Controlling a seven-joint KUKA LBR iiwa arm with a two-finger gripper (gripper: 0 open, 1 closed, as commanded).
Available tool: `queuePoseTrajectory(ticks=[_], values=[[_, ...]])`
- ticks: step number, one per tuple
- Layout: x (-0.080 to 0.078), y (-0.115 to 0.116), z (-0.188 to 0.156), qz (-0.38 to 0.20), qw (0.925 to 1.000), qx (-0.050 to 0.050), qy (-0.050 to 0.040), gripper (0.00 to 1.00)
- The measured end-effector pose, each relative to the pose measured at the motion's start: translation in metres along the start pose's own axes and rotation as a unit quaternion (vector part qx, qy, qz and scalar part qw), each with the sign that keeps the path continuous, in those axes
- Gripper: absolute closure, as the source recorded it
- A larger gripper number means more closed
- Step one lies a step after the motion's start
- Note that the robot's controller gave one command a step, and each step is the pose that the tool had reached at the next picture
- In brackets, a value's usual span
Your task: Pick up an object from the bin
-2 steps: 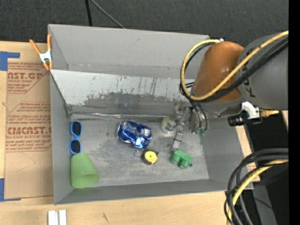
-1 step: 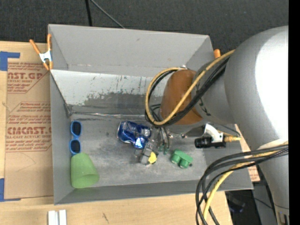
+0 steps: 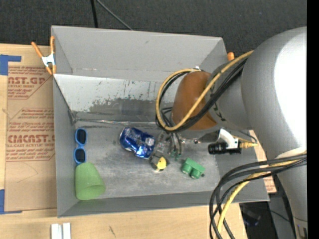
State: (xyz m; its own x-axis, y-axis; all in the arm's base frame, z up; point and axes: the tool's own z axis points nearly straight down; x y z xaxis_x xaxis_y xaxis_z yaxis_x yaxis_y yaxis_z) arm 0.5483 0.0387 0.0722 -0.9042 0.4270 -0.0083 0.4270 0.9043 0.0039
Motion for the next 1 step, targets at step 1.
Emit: queuePoseTrajectory(ticks=[1], values=[[0.0298, -0.0175, -0.1276, 0.021, 0.9998, 0.0, 0.001, 1.0]])
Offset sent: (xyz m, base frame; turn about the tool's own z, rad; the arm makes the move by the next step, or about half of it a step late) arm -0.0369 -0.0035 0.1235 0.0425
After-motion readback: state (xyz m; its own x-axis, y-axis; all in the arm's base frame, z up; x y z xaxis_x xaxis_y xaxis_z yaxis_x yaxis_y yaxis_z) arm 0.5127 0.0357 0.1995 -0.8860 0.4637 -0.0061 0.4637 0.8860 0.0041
